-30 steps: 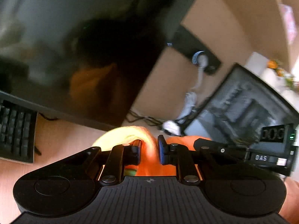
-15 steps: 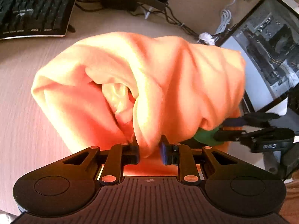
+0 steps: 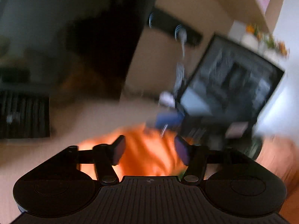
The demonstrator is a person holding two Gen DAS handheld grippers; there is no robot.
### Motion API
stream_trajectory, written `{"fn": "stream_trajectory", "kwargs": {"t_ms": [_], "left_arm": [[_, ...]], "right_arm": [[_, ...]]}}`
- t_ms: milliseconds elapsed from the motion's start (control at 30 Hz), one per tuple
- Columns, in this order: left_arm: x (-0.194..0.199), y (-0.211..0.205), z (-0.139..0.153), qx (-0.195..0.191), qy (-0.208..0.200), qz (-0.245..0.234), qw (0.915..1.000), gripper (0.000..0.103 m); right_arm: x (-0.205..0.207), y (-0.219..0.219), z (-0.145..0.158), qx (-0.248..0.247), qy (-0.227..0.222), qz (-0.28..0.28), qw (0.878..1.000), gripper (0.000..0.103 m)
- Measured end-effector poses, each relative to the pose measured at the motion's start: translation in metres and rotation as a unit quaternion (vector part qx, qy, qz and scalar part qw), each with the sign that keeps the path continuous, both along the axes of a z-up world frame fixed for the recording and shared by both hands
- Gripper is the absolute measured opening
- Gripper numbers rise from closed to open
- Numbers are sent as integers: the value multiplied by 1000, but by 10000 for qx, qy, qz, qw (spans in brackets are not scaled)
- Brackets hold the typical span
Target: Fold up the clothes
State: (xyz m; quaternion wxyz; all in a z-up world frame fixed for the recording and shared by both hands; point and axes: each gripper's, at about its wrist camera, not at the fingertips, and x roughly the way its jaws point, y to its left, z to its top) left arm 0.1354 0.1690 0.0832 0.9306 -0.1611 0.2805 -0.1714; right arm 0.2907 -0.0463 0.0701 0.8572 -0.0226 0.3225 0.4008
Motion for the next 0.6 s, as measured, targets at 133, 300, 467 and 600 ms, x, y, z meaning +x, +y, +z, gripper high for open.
{"fn": "stream_trajectory", "kwargs": {"t_ms": [133,300,467,600], "left_arm": [[33,-10,-19,-305,162,135,9993,80],[43,-36,-90,-480,1393,-289,9887,77],[26,-49,-133,-583,2002,-537,9765,79],[30,-51,-132,-623,2078,-520,9748,81]], "right_arm": [[19,9,-44,-683,358,-130,9969,62],[-27,-16,-72,-1297,396,270,9904,64],[-75,-28,-89,-2057,-423,506,9764,67],[-79,-33,-72,-2100,-278,611,9754,69]]}}
